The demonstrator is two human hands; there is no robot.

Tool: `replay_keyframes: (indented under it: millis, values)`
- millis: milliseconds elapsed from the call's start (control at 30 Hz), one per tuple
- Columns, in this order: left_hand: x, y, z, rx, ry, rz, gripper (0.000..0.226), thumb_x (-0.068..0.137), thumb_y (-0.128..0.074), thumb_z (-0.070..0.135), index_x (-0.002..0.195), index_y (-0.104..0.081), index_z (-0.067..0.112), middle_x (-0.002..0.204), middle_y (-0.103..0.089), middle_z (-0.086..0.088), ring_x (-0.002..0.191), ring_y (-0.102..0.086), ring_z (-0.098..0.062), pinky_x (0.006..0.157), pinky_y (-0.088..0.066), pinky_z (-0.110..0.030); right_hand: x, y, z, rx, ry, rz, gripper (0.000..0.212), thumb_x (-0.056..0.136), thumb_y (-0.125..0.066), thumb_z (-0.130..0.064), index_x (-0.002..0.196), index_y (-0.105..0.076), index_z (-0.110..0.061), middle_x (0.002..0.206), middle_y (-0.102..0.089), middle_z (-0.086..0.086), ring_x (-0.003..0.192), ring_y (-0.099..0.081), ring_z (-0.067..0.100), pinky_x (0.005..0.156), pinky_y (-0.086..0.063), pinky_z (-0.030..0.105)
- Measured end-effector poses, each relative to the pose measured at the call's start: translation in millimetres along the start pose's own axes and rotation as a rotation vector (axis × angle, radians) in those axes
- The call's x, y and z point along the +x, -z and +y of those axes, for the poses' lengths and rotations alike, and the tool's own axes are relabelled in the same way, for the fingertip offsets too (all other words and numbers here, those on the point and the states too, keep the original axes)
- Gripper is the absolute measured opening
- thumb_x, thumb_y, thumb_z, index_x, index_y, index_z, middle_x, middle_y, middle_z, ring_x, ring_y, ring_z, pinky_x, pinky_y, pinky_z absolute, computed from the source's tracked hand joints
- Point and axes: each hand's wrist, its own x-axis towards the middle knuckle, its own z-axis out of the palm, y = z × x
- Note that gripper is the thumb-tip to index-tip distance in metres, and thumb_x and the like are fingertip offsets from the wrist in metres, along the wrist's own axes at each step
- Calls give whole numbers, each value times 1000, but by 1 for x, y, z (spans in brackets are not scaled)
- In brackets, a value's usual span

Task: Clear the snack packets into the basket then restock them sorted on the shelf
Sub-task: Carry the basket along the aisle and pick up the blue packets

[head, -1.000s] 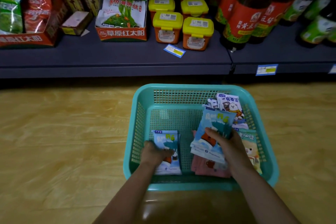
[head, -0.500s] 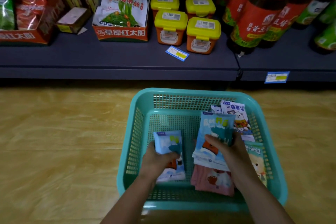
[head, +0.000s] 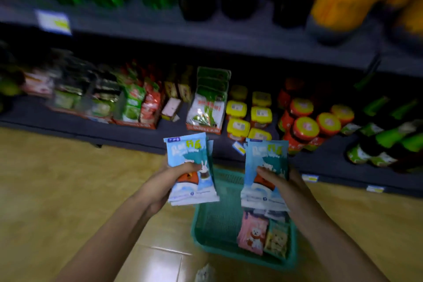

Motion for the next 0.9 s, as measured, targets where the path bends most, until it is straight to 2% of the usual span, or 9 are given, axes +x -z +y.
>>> replay_keyframes:
  millis: [133, 200, 300, 433, 567, 633, 700, 800, 900]
  values:
    - [-101, 5, 123, -6, 23, 36, 80, 43, -73, 27, 118, -58, 5, 80, -70, -3, 58, -65, -13, 50, -50, -18, -74, -15, -133, -10, 46, -64, 56, 75, -69, -24, 127, -50, -22, 116, -61, -3, 103, -59, 17, 94, -44, 38]
    - [-155, 7, 184, -28, 2, 51, 71, 48, -71, 25, 115, -59, 6, 81, -71, -5, 59, -66, -14, 52, -52, -20, -114, -20, -200, -4, 76, -101, 47, 81, -66, -16, 124, -50, -22, 108, -60, -7, 95, -57, 13, 91, -42, 36]
    - [-226, 10, 269, -66, -43, 66, 45, 61, -61, 20, 104, -62, 8, 75, -72, -5, 56, -67, -15, 52, -54, -20, -165, -34, -287, -32, 120, -144, 39, 85, -63, -15, 119, -48, -28, 101, -55, -18, 99, -51, 18, 99, -40, 38]
    - [-292, 27, 348, -58, -154, 127, 38, 67, -63, 18, 103, -64, 10, 84, -74, -6, 65, -70, -17, 61, -57, -24, -212, -70, -372, -7, 164, -227, 37, 88, -58, -6, 121, -50, -20, 111, -59, -4, 101, -55, 21, 99, -42, 39]
    - [-339, 56, 406, -72, -212, 141, 21, 87, -54, 15, 105, -65, 9, 89, -74, -10, 64, -71, -19, 58, -58, -24, -242, -110, -427, -25, 215, -329, 48, 82, -66, -23, 128, -51, -21, 120, -62, -4, 109, -60, 21, 96, -45, 41]
    - [-356, 76, 430, -70, -228, 149, 17, 88, -54, 18, 97, -66, 9, 81, -73, -8, 59, -69, -19, 54, -57, -24, -252, -135, -449, -27, 242, -355, 68, 65, -74, -40, 128, -52, -25, 120, -64, -6, 110, -61, 19, 96, -45, 41]
    - [-367, 100, 449, -71, -246, 155, 17, 85, -58, 22, 93, -66, 10, 79, -70, -9, 59, -66, -21, 56, -55, -26, -255, -161, -467, -2, 279, -375, 82, 51, -77, -49, 126, -54, -25, 119, -66, -5, 110, -62, 20, 97, -45, 40]
    - [-375, 138, 490, -48, -262, 131, 27, 71, -68, 28, 90, -68, 9, 82, -71, -10, 65, -65, -23, 66, -55, -31, -259, -203, -493, 41, 325, -397, 71, 60, -81, -43, 125, -56, -25, 120, -66, -2, 111, -62, 22, 98, -45, 40]
    - [-374, 178, 542, 101, -295, 146, 48, 45, -87, 23, 81, -61, 5, 45, -64, -4, 37, -59, -10, 43, -50, -17, -261, -248, -525, 121, 361, -414, 51, 70, -72, -34, 117, -61, -18, 107, -72, 2, 95, -69, 20, 81, -52, 32]
